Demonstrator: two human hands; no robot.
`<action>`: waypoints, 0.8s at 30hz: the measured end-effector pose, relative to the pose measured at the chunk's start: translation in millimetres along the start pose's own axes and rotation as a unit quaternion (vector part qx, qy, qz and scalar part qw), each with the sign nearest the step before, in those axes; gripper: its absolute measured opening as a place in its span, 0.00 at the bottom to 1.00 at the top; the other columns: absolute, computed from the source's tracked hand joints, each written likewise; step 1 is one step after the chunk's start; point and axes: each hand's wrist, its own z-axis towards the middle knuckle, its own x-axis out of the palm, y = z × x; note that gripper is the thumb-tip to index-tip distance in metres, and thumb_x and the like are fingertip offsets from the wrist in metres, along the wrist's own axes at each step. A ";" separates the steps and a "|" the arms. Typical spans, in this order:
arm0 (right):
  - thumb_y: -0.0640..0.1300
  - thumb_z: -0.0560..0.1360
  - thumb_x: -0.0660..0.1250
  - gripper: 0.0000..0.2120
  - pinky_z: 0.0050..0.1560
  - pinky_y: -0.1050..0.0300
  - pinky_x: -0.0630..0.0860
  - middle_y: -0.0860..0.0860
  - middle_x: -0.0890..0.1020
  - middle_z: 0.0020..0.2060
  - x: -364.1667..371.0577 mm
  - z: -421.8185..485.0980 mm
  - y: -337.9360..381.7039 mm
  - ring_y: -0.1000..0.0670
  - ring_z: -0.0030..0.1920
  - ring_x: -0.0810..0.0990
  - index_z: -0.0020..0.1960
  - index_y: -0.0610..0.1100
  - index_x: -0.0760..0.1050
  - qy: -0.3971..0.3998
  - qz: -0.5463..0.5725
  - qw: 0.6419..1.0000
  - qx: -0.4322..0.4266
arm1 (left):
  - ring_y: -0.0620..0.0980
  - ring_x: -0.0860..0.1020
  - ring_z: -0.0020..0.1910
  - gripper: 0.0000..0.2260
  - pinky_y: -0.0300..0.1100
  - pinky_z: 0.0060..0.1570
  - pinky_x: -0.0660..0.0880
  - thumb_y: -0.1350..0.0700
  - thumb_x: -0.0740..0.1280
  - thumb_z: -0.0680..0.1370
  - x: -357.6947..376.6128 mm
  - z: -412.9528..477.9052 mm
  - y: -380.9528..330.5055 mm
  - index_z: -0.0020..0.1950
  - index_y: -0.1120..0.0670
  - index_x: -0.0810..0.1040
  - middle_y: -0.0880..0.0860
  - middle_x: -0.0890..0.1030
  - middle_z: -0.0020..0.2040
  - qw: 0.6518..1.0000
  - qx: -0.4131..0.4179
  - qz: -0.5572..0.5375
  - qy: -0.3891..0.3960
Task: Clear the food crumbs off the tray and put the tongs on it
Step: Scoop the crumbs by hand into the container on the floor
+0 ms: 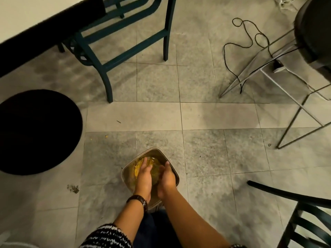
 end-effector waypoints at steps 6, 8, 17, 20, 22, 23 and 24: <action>0.64 0.78 0.47 0.35 0.74 0.45 0.56 0.40 0.62 0.73 3.3 -25.9 23.2 0.41 0.73 0.61 0.75 0.40 0.56 0.032 0.130 0.991 0.021 | 0.47 0.66 0.67 0.19 0.41 0.66 0.64 0.49 0.53 0.81 -13.7 -21.2 10.7 0.69 0.56 0.67 0.49 0.68 0.65 0.965 0.032 0.223 0.136; 0.62 0.79 0.47 0.32 0.73 0.45 0.56 0.41 0.61 0.73 1.6 -46.7 34.1 0.42 0.74 0.59 0.74 0.41 0.58 0.076 0.150 0.984 -0.053 | 0.51 0.70 0.65 0.17 0.45 0.66 0.66 0.46 0.55 0.79 -20.6 -19.3 10.4 0.62 0.53 0.71 0.53 0.72 0.66 0.969 -0.024 0.215 0.118; 0.56 0.81 0.47 0.25 0.71 0.31 0.45 0.49 0.47 0.77 -46.6 -90.6 10.4 0.40 0.76 0.45 0.76 0.53 0.48 0.014 -0.607 0.791 -0.072 | 0.52 0.67 0.67 0.20 0.56 0.69 0.57 0.46 0.52 0.79 5.9 -136.0 -81.2 0.68 0.50 0.70 0.51 0.71 0.69 0.985 -0.111 -0.099 0.091; 0.62 0.78 0.52 0.31 0.69 0.52 0.62 0.43 0.69 0.69 -47.1 -166.4 35.1 0.43 0.67 0.68 0.71 0.42 0.64 0.010 -0.373 0.922 -0.100 | 0.53 0.66 0.69 0.18 0.52 0.70 0.57 0.50 0.50 0.81 14.6 -206.5 -122.6 0.69 0.50 0.68 0.51 0.70 0.70 0.993 -0.054 -0.058 0.090; 0.50 0.81 0.53 0.20 0.60 0.57 0.66 0.46 0.74 0.61 -40.4 -233.6 59.5 0.47 0.59 0.73 0.66 0.39 0.69 0.048 -0.321 0.939 -0.109 | 0.52 0.67 0.69 0.18 0.50 0.70 0.58 0.51 0.50 0.81 17.8 -251.2 -146.9 0.68 0.51 0.68 0.52 0.70 0.70 0.995 -0.056 -0.038 0.080; 0.47 0.81 0.54 0.18 0.56 0.57 0.68 0.48 0.75 0.59 -36.5 -258.2 69.6 0.49 0.55 0.74 0.65 0.38 0.71 0.062 -0.319 0.937 -0.125 | 0.52 0.68 0.68 0.17 0.50 0.69 0.59 0.52 0.50 0.81 19.8 -268.3 -159.0 0.68 0.51 0.68 0.52 0.70 0.70 0.995 -0.049 -0.033 0.083; 0.46 0.80 0.55 0.17 0.51 0.58 0.70 0.48 0.75 0.58 -31.5 -282.8 79.5 0.51 0.50 0.75 0.64 0.39 0.71 0.077 -0.326 0.931 -0.144 | 0.52 0.69 0.67 0.17 0.48 0.66 0.62 0.52 0.51 0.81 20.5 -286.7 -171.2 0.68 0.51 0.68 0.53 0.70 0.70 0.995 -0.039 -0.032 0.087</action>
